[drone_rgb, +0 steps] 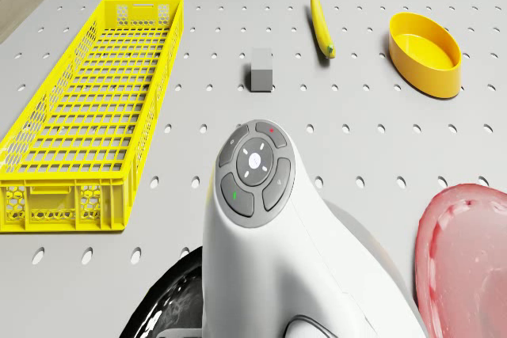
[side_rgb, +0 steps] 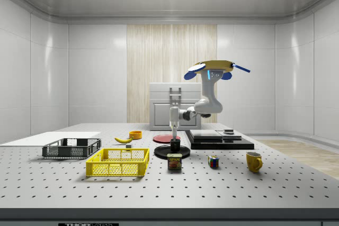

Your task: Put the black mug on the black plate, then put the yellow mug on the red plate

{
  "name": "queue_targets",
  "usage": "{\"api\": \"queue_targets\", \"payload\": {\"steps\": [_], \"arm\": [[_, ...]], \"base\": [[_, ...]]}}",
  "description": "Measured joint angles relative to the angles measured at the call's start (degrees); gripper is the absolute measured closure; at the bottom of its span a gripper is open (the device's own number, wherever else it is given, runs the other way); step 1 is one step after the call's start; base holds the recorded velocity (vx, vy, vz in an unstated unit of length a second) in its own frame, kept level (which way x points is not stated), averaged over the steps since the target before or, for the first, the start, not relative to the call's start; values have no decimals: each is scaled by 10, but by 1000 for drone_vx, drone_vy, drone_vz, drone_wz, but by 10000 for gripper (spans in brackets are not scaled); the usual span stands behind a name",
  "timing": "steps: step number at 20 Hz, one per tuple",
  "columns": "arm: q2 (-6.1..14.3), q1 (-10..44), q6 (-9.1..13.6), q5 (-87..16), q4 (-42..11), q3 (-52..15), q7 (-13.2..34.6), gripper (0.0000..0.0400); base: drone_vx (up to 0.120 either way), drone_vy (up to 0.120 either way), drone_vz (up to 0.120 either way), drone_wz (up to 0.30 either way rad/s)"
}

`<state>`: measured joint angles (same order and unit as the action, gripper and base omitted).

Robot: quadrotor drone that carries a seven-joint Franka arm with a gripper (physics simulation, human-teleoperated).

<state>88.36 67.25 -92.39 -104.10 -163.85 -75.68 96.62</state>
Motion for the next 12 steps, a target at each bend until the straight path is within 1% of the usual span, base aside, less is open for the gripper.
{"api": "queue_targets", "payload": {"steps": [2,3,7,8,9,12], "arm": [[0,-2,6,18,-4,-19,0,4],[-1,-3,9,26,-5,-28,0,3],[0,-4,15,49,-8,-51,1,1],[0,-4,16,52,-9,-54,1,1],[1,-5,16,55,-9,-57,1,1],[2,-5,16,62,-10,-64,2,0]], "base": [[0,0,0,0],[0,0,80,0],[0,0,120,0],[0,40,120,0],[-40,120,120,0],[-120,120,120,0]]}}
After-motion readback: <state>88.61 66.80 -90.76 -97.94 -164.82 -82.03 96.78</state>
